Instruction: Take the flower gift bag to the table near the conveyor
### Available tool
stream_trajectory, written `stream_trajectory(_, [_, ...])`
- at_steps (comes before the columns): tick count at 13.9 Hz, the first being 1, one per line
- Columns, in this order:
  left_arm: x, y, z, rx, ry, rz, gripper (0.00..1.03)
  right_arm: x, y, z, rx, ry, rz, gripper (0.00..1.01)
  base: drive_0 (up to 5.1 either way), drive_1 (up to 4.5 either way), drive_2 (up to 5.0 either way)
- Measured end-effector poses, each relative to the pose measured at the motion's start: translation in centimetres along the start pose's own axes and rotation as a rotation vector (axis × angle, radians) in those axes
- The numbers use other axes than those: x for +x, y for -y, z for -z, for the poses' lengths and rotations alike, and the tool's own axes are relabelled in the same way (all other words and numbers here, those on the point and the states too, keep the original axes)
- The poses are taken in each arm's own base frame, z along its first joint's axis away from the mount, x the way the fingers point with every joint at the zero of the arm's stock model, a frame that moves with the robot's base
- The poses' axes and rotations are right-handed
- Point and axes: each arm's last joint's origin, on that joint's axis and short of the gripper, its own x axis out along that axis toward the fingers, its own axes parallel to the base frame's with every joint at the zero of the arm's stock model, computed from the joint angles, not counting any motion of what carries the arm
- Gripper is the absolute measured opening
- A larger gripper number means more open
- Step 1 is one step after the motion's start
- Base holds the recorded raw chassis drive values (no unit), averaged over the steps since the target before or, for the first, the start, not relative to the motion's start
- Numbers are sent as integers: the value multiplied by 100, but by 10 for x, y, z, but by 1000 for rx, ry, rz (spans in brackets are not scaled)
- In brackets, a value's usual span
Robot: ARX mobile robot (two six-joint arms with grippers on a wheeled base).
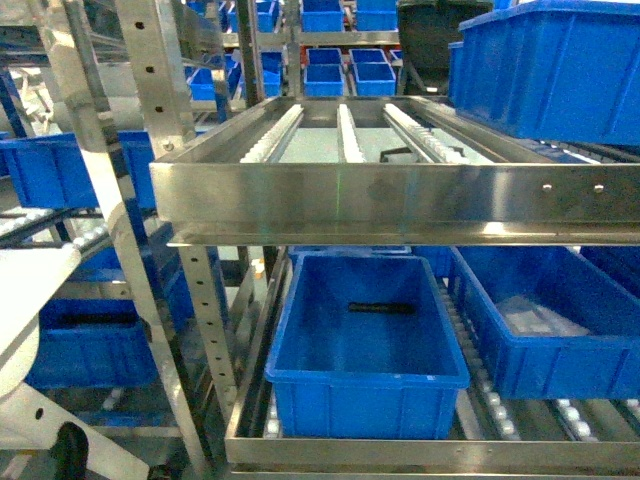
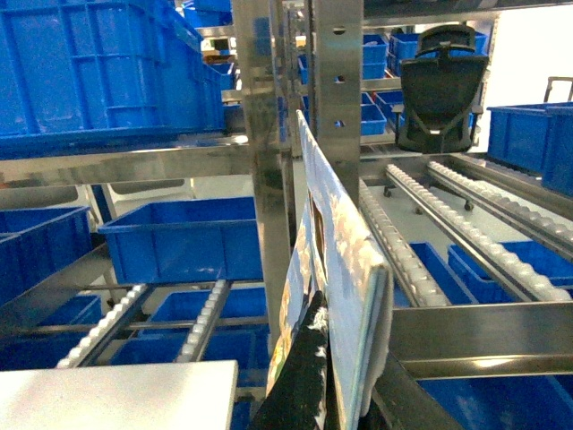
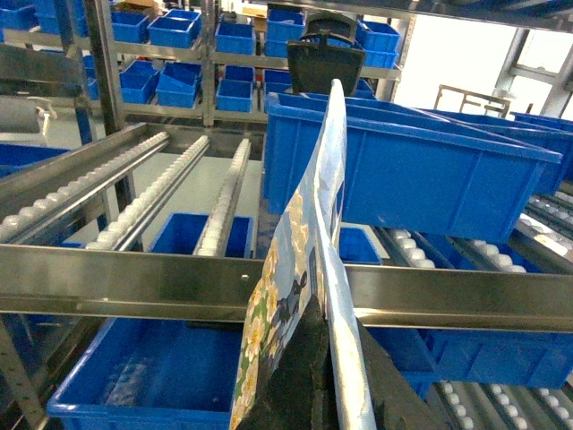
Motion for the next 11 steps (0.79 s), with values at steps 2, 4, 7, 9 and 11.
stream_trajectory(2, [0, 0, 1, -1, -5, 1, 2, 0, 0, 1, 0, -6, 0, 2, -493, 192, 286])
stream_trajectory(4, [0, 0, 0, 0, -2, 1, 2, 0, 0, 0, 0, 0, 0, 2, -481, 160, 342])
stream_trajectory(7, [0, 0, 0, 0, -3, 2, 2, 0, 0, 0, 0, 0, 0, 2, -475, 166, 347])
stream_trajectory(9, [0, 0, 0, 0, -1, 1, 2, 0, 0, 0, 0, 1, 0, 2, -475, 166, 347])
stream_trajectory(11, [0, 0, 0, 0, -3, 1, 2, 0, 0, 0, 0, 0, 0, 2, -478, 156, 348])
